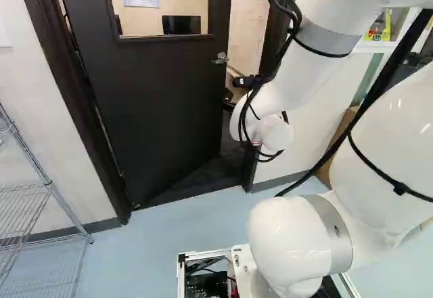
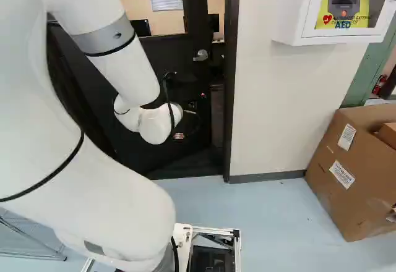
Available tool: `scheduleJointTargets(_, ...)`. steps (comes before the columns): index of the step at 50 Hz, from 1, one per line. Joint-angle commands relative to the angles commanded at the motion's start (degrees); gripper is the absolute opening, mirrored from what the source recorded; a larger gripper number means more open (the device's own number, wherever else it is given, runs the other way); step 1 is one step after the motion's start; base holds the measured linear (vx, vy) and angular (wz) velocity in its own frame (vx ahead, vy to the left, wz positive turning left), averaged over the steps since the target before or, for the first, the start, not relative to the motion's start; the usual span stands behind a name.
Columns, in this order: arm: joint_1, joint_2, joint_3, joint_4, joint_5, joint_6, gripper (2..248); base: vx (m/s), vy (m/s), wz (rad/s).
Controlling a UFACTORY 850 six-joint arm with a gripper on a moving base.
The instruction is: Open the door and move inside
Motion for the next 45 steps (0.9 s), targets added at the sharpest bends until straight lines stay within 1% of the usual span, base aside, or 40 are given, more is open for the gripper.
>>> scheduleJointTargets(12, 0.0, 0.0, 0.0, 0.0, 0.0, 0.0, 247, 0.022, 0.0, -0.045)
scheduleJointTargets(45, 0.0, 0.0, 0.0, 0.0, 0.0, 0.0, 247, 0.017, 0.041, -0.005)
